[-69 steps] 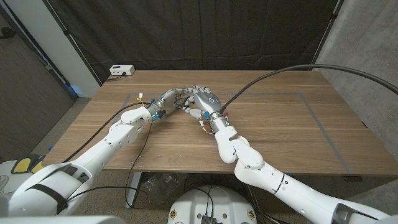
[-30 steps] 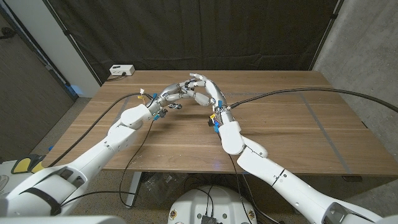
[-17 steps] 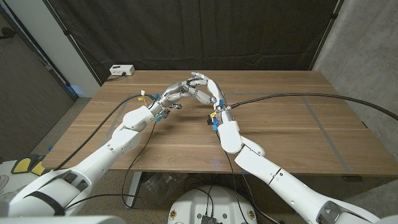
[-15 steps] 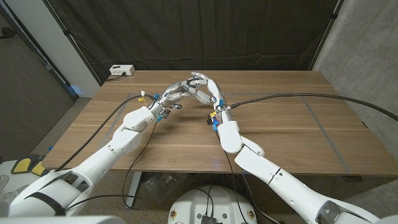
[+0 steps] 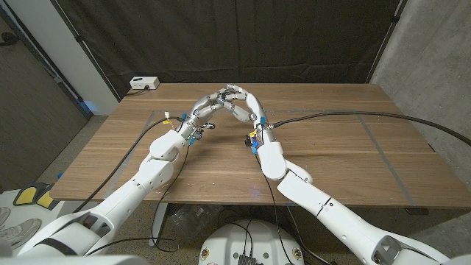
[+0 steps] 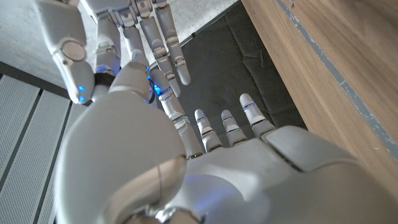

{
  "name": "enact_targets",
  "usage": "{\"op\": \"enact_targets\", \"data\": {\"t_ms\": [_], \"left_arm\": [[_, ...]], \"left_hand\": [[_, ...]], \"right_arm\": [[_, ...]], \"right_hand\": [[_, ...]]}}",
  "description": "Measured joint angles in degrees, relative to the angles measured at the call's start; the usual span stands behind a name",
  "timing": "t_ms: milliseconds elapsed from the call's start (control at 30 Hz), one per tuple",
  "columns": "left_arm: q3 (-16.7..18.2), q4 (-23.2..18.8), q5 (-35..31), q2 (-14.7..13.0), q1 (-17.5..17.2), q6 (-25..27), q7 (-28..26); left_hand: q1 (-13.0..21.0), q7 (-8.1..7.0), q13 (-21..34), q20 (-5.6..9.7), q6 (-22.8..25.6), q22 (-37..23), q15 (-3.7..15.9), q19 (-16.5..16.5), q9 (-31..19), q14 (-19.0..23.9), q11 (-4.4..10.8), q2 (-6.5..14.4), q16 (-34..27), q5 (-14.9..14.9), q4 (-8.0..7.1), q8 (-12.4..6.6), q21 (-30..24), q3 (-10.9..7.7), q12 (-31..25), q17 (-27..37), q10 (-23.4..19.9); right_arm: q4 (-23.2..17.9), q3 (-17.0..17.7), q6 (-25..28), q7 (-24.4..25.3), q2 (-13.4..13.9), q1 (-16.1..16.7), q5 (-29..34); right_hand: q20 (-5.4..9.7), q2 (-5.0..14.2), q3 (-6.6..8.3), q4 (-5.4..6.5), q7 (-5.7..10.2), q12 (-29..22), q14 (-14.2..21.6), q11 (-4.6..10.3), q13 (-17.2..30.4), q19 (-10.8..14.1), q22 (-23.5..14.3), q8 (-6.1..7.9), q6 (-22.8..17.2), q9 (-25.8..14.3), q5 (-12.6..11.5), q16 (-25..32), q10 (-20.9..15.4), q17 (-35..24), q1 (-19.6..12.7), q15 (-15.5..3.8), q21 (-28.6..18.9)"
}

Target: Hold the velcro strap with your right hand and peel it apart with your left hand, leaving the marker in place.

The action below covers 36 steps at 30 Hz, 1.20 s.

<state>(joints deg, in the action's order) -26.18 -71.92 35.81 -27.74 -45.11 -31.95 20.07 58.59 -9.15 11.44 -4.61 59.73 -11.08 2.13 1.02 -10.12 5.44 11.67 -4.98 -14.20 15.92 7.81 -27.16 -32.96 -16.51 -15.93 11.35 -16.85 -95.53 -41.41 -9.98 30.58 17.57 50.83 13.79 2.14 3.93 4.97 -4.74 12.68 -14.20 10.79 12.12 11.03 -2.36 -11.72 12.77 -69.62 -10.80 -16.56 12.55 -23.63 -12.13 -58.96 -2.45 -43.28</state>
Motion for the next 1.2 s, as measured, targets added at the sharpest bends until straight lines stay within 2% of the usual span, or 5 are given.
{"op": "enact_targets", "data": {"t_ms": [200, 333, 533, 967, 1200], "left_arm": [[0.62, -1.17, 0.14, 0.80, -0.95, 0.81, -2.58], [0.75, -1.55, -0.03, 1.07, -1.23, 1.34, -4.30], [0.97, -2.29, -1.01, 1.41, -1.67, 1.62, -6.69], [1.39, -3.69, -1.55, 2.15, -2.50, 1.66, -9.34], [1.87, -5.36, 0.22, 2.48, -3.35, 3.00, -10.20]], "left_hand": [[2.26, 0.68, -0.20, 0.11, 3.80, -0.27, 0.04, 1.23, 0.12, 2.05, 0.49, 2.26, -0.64, -1.03, -0.22, 0.58, -0.53, -0.83, 0.03, 0.26, -2.49], [1.69, 0.57, -0.10, 0.11, -6.22, -0.27, 0.04, 1.23, -0.16, 2.04, -0.22, 1.69, 0.25, -2.78, -1.06, 6.56, -0.53, 0.62, 2.28, 0.26, 0.18], [0.47, -2.06, 0.16, -0.11, -12.17, -0.27, 0.04, 1.00, -0.43, 2.04, -0.89, 0.47, 0.70, -2.85, -1.17, 9.80, -0.53, 1.73, 3.06, 0.37, 1.67], [2.41, -3.51, 0.16, -1.04, -2.27, -0.26, 0.11, 2.42, -1.50, 5.45, -0.19, 3.74, 0.56, -2.48, -0.86, 6.59, -0.97, 1.42, 2.12, 0.52, -3.47], [6.98, -3.53, 0.69, -0.61, 1.60, -0.17, 0.02, 3.99, -1.76, 7.36, 0.49, 1.73, 0.42, -3.19, 1.11, 5.54, -1.85, 1.12, 2.12, 0.36, -4.75]], "right_arm": [[0.06, 0.00, -0.58, -0.94, 0.49, -0.24, -0.24], [0.06, 0.00, -0.78, -1.44, 0.79, -0.40, -0.31], [0.19, 0.05, -1.25, -2.15, 1.06, -0.67, -0.51], [0.94, 0.24, -2.10, -3.23, 1.11, -1.17, -1.05], [1.47, 0.36, -2.23, -3.66, 0.98, -1.42, -1.53]], "right_hand": [[-0.19, 0.00, -0.24, 0.24, 0.00, 0.00, 0.21, -0.01, 0.00, 0.19, 0.00, -0.14, 0.00, 0.01, 0.00, 0.00, 0.01, 0.00, 0.00, 0.21, -0.38], [-0.19, 0.05, -0.24, 0.24, 0.01, 0.00, 0.21, -0.01, 0.00, 0.19, 0.00, -0.19, 0.00, 0.02, 0.00, 0.00, 0.01, 0.01, 0.05, 0.21, -0.37], [-0.40, 0.20, -0.48, 0.47, 0.01, 0.00, 0.40, -0.01, 0.00, 0.39, 0.00, -0.29, 0.00, 0.04, 0.00, 0.00, 0.01, 0.01, 0.18, 0.41, -0.61], [-0.10, 0.79, -0.95, 0.00, -0.10, 0.01, 0.70, -0.11, 0.00, 0.71, 0.00, -0.70, -0.72, 0.02, 0.04, 0.00, -0.49, 0.01, -0.32, 0.11, -1.03], [-0.50, 1.01, -1.13, -0.17, -0.39, 0.01, 1.13, -0.11, 0.00, 1.10, 0.00, -0.83, -1.04, 0.01, 0.05, 0.00, -0.49, 0.01, -0.54, 0.30, -1.03]]}}
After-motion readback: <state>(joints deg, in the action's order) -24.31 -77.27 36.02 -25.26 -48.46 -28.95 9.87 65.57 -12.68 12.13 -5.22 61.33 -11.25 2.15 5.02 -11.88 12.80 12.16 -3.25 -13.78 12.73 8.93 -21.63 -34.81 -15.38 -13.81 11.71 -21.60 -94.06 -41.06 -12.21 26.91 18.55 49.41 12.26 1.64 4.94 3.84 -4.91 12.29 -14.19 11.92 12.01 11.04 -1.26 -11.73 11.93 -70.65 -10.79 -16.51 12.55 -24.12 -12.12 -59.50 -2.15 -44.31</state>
